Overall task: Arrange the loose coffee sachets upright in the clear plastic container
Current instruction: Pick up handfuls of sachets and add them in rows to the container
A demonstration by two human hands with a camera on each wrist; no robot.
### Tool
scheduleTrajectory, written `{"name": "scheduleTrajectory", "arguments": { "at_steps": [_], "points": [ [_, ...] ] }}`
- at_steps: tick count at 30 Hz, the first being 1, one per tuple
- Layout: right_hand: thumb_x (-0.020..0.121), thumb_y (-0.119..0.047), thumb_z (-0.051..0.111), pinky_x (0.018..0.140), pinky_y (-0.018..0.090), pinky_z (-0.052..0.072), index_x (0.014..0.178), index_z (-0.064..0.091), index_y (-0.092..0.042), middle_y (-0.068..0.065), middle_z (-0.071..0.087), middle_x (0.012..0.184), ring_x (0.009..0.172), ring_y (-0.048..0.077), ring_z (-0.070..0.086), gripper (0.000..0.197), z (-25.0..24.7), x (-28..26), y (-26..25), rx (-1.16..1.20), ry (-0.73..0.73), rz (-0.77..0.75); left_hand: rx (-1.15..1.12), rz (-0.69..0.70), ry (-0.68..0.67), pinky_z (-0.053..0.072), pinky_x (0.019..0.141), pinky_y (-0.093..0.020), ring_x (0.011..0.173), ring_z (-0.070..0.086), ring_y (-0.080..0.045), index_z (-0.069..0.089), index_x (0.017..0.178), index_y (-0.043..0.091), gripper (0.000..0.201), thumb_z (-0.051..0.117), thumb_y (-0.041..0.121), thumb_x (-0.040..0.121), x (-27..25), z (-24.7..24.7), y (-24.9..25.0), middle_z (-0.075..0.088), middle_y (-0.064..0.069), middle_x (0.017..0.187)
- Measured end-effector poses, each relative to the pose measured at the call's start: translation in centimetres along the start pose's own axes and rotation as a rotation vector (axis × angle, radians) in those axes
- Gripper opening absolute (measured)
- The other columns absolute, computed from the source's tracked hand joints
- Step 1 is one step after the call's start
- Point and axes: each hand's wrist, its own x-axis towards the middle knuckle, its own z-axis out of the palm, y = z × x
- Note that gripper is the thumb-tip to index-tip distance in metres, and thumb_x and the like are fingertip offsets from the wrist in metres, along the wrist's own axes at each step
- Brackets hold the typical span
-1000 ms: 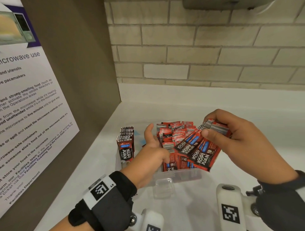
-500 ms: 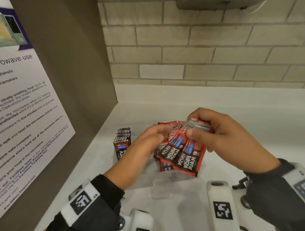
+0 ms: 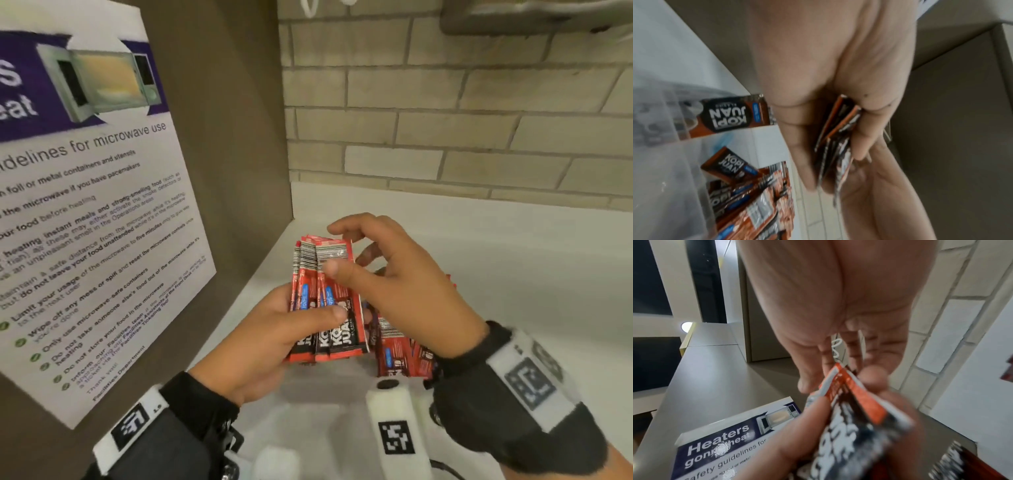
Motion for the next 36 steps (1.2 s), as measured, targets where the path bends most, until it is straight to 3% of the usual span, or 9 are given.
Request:
{"name": "scheduleTrajectory", "arguments": {
  "at_steps": [3, 6, 11, 16, 21, 26, 28, 31, 36],
  "points": [
    [0.075, -0.048, 0.063, 0.069, 0.02, 0.051, 0.108, 0.053, -0.036, -0.013, 0.054, 0.103, 0.081, 0.002, 0.056, 0.036, 1.0, -0.4, 1.0, 0.17, 0.05, 0.112, -0.015, 0.068, 0.151, 0.057, 0.072, -0.037, 0.095, 0.069, -0.029, 0.066, 0.112, 0.013, 0.039, 0.067, 0.013, 0.073, -0.1, -1.2, 0.5, 0.07, -0.015, 0.107],
    [0.074, -0.03, 0.074, 0.069, 0.026, 0.053, 0.103, 0.053, -0.035, -0.009, 0.058, 0.09, 0.073, 0.007, 0.059, 0.037, 2.4, -0.8, 1.5, 0.257, -0.006, 0.177, 0.016, 0.107, 0.253, 0.057, 0.083, -0.043, 0.099, 0.068, -0.032, 0.066, 0.11, 0.008, 0.039, 0.068, 0.016, 0.072, 0.1, -2.1, 0.8, 0.071, -0.017, 0.107],
    [0.073, -0.012, 0.075, 0.061, 0.014, 0.046, 0.093, 0.055, -0.03, -0.008, 0.054, 0.074, 0.062, -0.001, 0.051, 0.034, 4.3, -0.9, 2.0, 0.264, 0.023, 0.151, 0.012, 0.128, 0.301, 0.058, 0.079, -0.041, 0.095, 0.069, -0.035, 0.07, 0.101, 0.008, 0.032, 0.069, 0.017, 0.07, 0.4, -2.4, 0.4, 0.071, -0.019, 0.103],
    [0.077, -0.005, 0.069, 0.056, 0.022, 0.044, 0.08, 0.054, -0.019, -0.01, 0.049, 0.063, 0.059, 0.002, 0.047, 0.02, 4.1, -0.6, 2.5, 0.365, 0.034, 0.125, 0.012, 0.163, 0.348, 0.059, 0.076, -0.038, 0.092, 0.071, -0.027, 0.074, 0.094, 0.02, 0.021, 0.07, 0.017, 0.074, 0.6, -1.9, -0.2, 0.074, -0.011, 0.1],
    [0.077, 0.001, 0.06, 0.057, 0.011, 0.036, 0.089, 0.052, -0.02, -0.014, 0.036, 0.068, 0.062, 0.005, 0.043, 0.026, 4.3, -0.9, 2.7, -0.094, 0.189, -0.101, 0.013, 0.194, 0.399, 0.057, 0.081, -0.043, 0.094, 0.071, -0.028, 0.065, 0.11, 0.013, 0.034, 0.064, 0.018, 0.076, 0.8, -1.1, 0.0, 0.073, -0.012, 0.102],
    [0.079, -0.007, 0.067, 0.068, 0.011, 0.04, 0.11, 0.056, -0.019, -0.006, 0.041, 0.094, 0.062, 0.001, 0.043, 0.034, 4.7, -1.2, 2.7, -0.304, 0.068, -0.211, -0.009, 0.258, 0.473, 0.058, 0.067, -0.035, 0.088, 0.071, -0.028, 0.066, 0.108, 0.012, 0.028, 0.063, 0.013, 0.08, 1.2, -0.8, 0.5, 0.073, -0.012, 0.098],
    [0.082, -0.016, 0.068, 0.071, 0.005, 0.038, 0.12, 0.055, -0.026, -0.008, 0.039, 0.101, 0.07, -0.005, 0.046, 0.041, 4.3, -1.3, 2.4, -0.215, -0.004, -0.192, -0.024, 0.286, 0.514, 0.058, 0.064, -0.032, 0.083, 0.072, -0.025, 0.067, 0.104, 0.012, 0.023, 0.062, 0.006, 0.083, 1.5, -1.0, 0.9, 0.074, -0.01, 0.094],
    [0.081, -0.023, 0.069, 0.067, 0.01, 0.043, 0.111, 0.054, -0.035, -0.011, 0.045, 0.102, 0.077, -0.001, 0.052, 0.036, 3.9, -1.1, 2.3, 0.062, 0.114, -0.025, -0.105, 0.312, 0.516, 0.056, 0.057, -0.027, 0.073, 0.071, -0.018, 0.068, 0.096, 0.014, 0.021, 0.059, 0.001, 0.083, 1.6, -0.9, 1.2, 0.074, -0.006, 0.086],
    [0.082, -0.001, 0.065, 0.049, 0.019, 0.046, 0.09, 0.061, -0.014, 0.005, 0.063, 0.074, 0.055, 0.013, 0.059, 0.016, 3.3, -0.6, 2.2, 0.67, 0.096, 0.244, -0.112, 0.332, 0.451, 0.057, 0.06, -0.028, 0.079, 0.071, -0.02, 0.067, 0.098, 0.015, 0.026, 0.063, 0.011, 0.073, 1.1, 0.0, 0.9, 0.074, -0.009, 0.093]
  ]
}}
